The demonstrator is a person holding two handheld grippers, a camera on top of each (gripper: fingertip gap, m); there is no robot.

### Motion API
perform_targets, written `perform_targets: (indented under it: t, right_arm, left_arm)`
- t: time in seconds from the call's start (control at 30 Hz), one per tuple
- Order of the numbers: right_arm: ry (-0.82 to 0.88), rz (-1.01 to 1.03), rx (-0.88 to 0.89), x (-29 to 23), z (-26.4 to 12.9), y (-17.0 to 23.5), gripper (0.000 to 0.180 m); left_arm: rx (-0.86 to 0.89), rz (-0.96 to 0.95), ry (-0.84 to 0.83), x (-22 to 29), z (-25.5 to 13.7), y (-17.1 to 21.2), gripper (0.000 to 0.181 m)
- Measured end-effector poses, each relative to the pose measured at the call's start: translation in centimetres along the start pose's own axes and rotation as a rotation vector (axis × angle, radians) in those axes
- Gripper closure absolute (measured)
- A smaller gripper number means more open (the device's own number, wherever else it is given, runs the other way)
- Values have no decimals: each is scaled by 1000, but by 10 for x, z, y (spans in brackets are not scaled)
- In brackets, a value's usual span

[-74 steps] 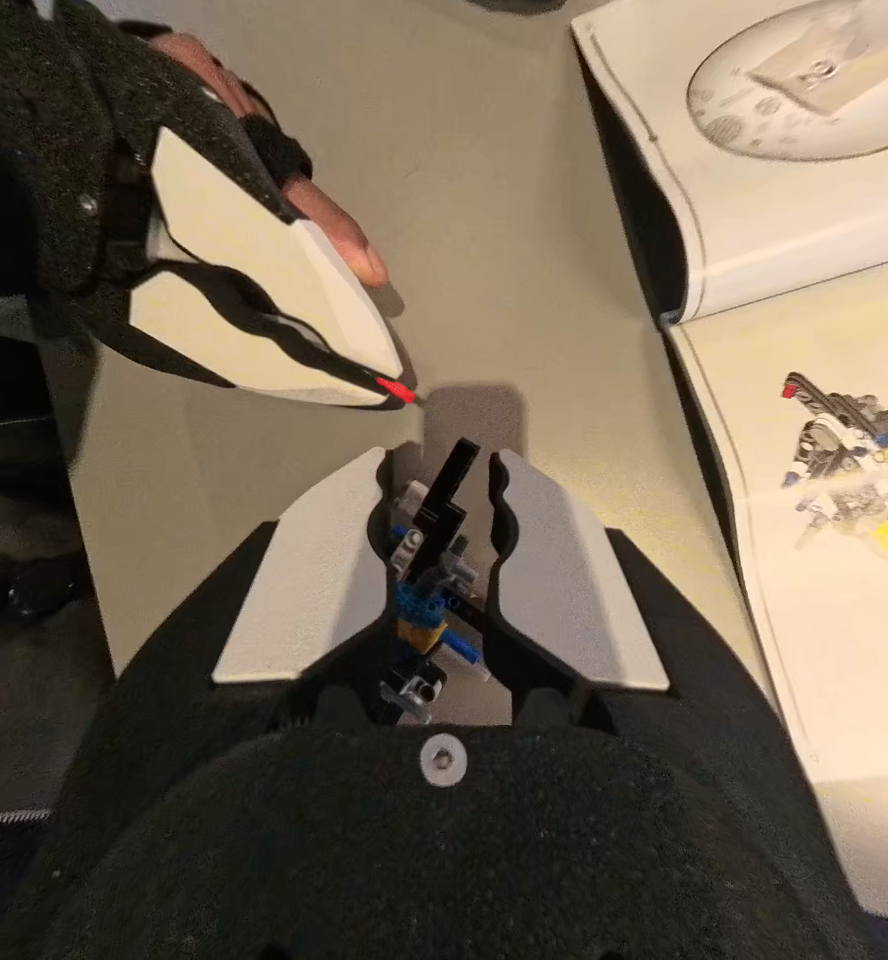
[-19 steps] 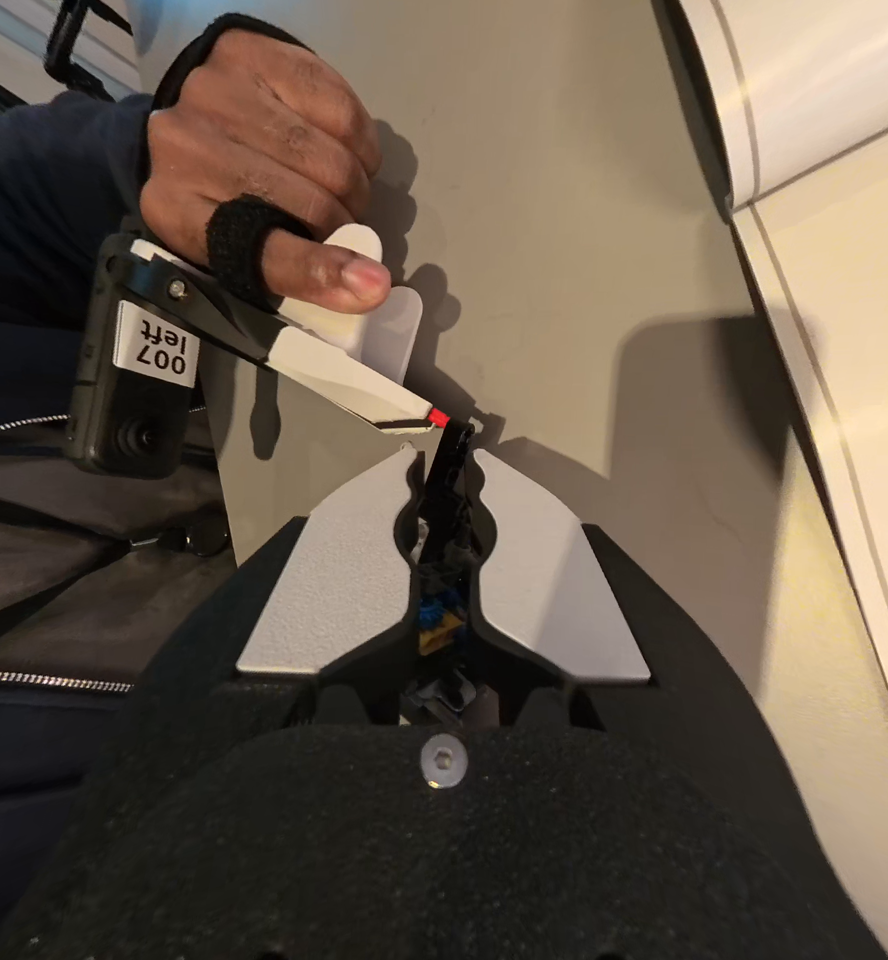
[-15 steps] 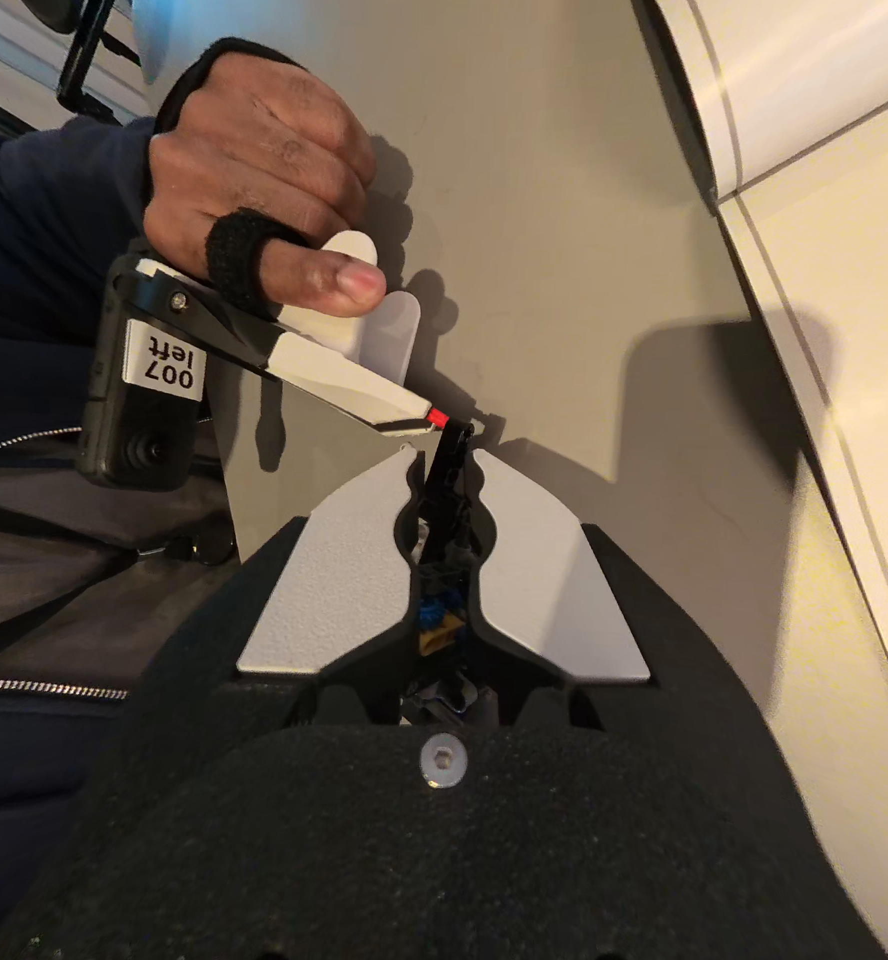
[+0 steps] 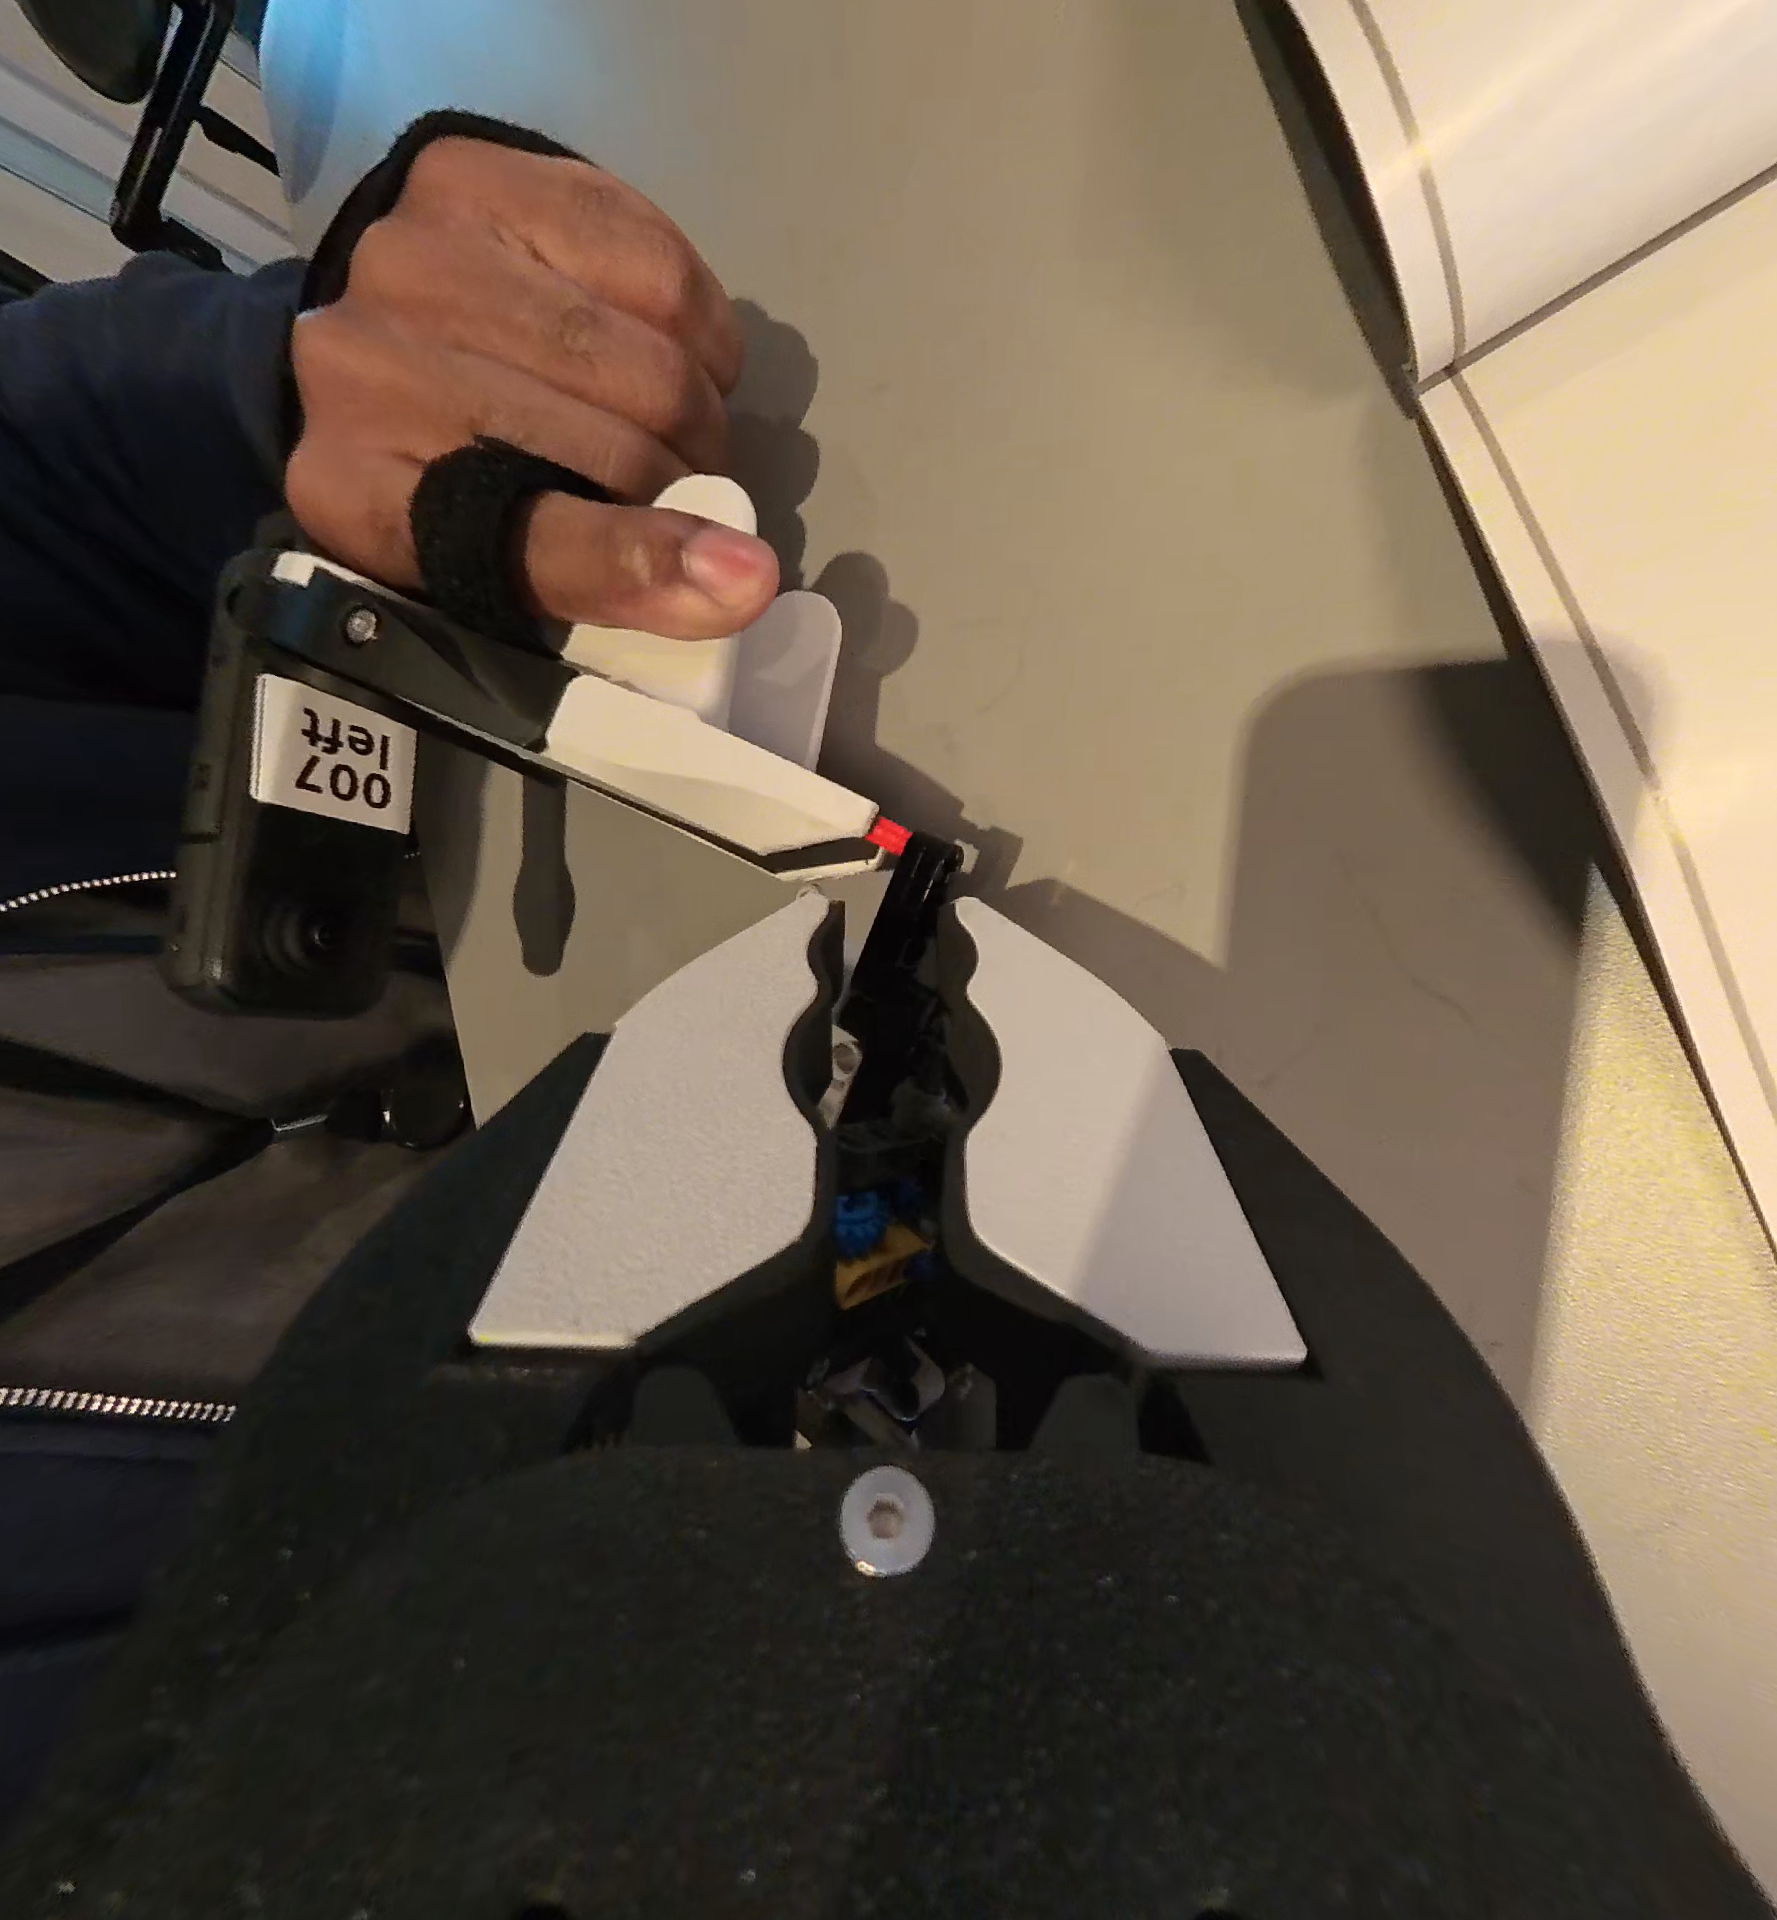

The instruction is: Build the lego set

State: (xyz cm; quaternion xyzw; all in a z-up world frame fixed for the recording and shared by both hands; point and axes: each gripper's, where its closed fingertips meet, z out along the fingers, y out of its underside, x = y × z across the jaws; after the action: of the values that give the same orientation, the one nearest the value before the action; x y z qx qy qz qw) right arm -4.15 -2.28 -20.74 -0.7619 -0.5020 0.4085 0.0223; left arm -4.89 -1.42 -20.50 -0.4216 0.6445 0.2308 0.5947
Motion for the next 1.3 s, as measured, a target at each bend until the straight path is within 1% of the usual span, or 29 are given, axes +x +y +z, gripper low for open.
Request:
perform_targets:
  t: [0.43, 0.73, 1.3]
  right_arm:
    - [28, -67, -35, -2, 1, 0, 163]
    - [17, -101, -55, -4, 3, 1, 161]
    - [-98, -49, -40, -8, 3, 4, 161]
  left_arm:
    - [19, -23, 14, 0, -1, 0, 178]
    - [40, -22, 19, 0, -3, -1, 178]
    - [112, 54, 24, 2, -7, -4, 179]
